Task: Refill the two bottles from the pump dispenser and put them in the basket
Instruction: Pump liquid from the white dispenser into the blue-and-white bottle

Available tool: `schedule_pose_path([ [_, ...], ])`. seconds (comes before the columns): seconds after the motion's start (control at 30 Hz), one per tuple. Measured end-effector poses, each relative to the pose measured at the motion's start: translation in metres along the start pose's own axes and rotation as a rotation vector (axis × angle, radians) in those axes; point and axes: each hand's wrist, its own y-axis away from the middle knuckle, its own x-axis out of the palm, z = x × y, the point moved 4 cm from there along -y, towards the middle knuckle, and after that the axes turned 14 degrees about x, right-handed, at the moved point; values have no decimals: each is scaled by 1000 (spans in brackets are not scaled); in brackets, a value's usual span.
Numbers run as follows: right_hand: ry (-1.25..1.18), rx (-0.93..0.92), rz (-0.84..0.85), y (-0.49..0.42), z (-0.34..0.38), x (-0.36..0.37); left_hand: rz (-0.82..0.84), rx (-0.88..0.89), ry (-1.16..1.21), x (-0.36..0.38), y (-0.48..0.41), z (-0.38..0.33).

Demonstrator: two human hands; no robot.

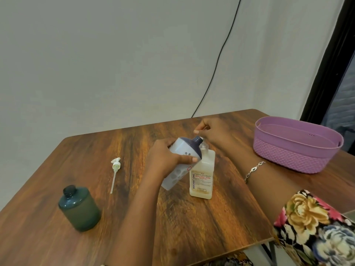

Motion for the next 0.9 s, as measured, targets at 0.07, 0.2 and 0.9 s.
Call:
schedule_pose_path([
  [0.07, -36, -5, 7, -1, -5, 3, 1, -23, 14, 3, 2, 4],
  [0.2, -127, -5, -20, 5, -6, 2, 7, -4, 11, 4, 3, 3],
  [0.9, -103, 16, 28, 2, 9, -4, -1, 30, 0, -6, 1, -8],
])
